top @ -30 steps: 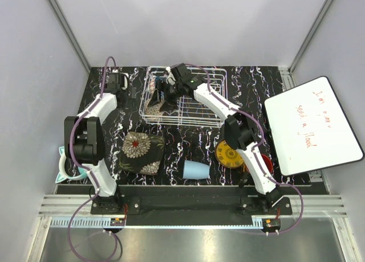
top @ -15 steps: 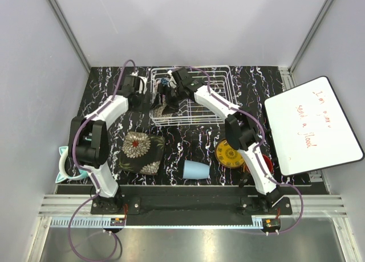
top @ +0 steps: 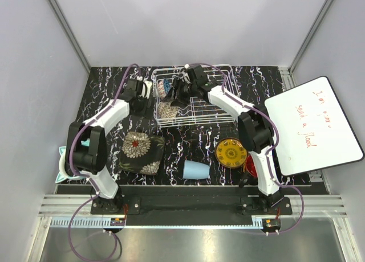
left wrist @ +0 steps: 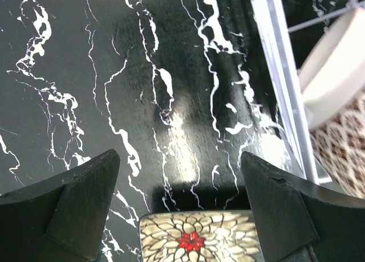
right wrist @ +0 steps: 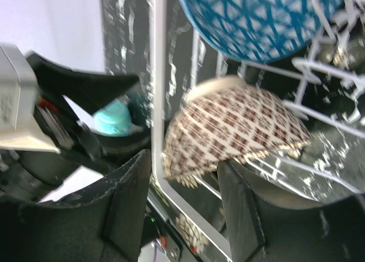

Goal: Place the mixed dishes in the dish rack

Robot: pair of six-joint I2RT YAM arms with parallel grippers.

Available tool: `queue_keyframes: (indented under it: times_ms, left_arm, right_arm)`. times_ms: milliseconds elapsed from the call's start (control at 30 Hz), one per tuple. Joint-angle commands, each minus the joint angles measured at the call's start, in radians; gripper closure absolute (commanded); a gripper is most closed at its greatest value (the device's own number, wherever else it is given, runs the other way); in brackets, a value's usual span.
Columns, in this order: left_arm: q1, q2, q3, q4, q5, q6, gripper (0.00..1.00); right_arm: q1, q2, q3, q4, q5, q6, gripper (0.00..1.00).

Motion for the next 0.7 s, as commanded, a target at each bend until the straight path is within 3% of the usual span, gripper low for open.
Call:
queue_keyframes:
  times_ms: [0, 167, 367, 567, 667]
  left_arm:
    - [0.045, -0.127, 0.018, -0.043, 0.068, 0.046, 0.07]
    - [0.151, -0.215, 0.056, -0.144, 0.201, 0.107, 0.01]
    - [0.279, -0.229, 0.065, -0.162, 0.241, 0.161, 0.01]
    - [0.318, -0.215, 0.035, -0.149, 0.255, 0.176, 0.01]
    - [0.339, -0.221, 0.012, -0.134, 0.255, 0.187, 0.01]
  right_arm:
    - [0.006, -0.043, 0.028, 0.102, 0.027, 0.049, 0.42]
    - [0.020, -0.011, 0.042, 0.110, 0.052, 0.098, 0.47]
    - [0.041, 0.004, 0.059, 0.102, 0.070, 0.138, 0.47]
    - [0.080, 0.029, 0.103, 0.030, 0.145, 0.151, 0.50]
    - [0.087, 0.040, 0.114, 0.012, 0.187, 0.187, 0.58]
